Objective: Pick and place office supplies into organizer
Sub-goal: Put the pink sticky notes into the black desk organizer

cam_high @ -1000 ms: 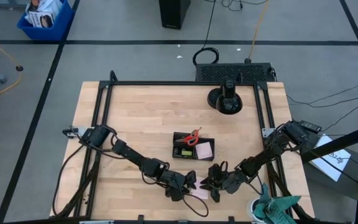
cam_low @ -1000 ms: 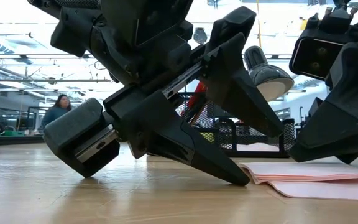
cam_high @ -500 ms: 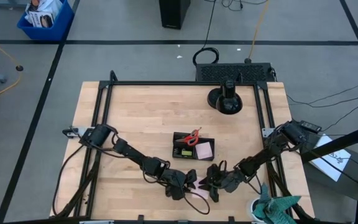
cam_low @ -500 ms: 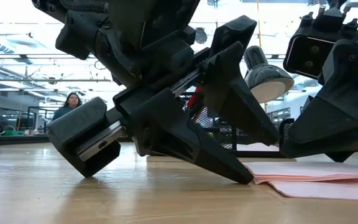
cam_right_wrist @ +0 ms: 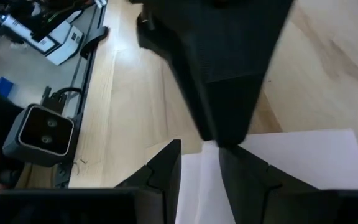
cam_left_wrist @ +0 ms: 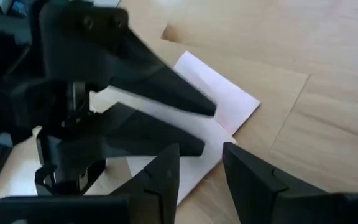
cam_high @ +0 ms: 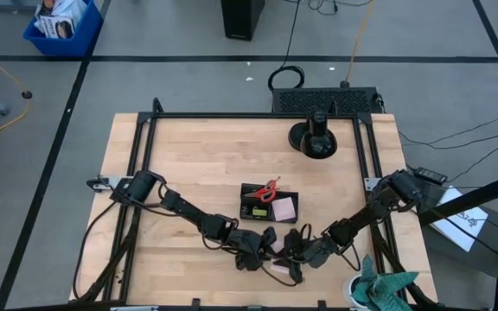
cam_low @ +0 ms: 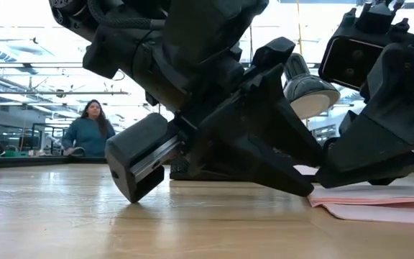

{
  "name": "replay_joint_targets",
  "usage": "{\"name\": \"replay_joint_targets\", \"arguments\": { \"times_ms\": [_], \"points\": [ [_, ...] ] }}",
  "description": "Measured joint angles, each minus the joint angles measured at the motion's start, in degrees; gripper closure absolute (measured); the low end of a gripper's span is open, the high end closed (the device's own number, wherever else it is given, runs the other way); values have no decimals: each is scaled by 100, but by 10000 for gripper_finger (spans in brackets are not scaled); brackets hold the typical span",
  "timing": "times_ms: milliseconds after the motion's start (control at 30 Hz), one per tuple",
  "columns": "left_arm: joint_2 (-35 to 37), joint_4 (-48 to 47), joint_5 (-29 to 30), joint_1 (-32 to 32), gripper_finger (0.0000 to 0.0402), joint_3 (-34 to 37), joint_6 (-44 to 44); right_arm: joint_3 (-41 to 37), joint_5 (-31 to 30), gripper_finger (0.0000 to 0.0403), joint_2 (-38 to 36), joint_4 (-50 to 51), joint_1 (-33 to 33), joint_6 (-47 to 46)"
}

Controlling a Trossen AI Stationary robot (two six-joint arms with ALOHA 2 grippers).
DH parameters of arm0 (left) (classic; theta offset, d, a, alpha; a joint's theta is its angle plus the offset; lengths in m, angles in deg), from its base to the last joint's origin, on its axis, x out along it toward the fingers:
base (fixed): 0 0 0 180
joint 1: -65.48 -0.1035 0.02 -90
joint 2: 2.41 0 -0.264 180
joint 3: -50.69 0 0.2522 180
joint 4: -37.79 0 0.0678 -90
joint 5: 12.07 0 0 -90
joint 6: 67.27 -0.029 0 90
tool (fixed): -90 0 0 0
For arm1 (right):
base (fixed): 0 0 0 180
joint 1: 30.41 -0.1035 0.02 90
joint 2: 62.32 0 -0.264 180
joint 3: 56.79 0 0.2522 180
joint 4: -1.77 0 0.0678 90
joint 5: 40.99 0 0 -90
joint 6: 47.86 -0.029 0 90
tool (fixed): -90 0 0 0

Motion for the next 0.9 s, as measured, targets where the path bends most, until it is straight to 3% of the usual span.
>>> {"name": "replay_joint_targets", "arguments": {
  "times_ms": [233,500,700,900],
  "points": [
    [0,-169,2,6,295,-6,433,190,33,303,-469,369,-126,1229],
    [-4,-170,-9,19,295,-6,664,1825,-162,303,-818,3602,-549,2681],
    [-11,-141,-37,22,295,-2,779,2827,-401,303,-410,5795,-801,2581],
    [-33,-7,-48,26,295,20,1207,2906,-389,271,-54,6323,-838,1631]
  ]
}}
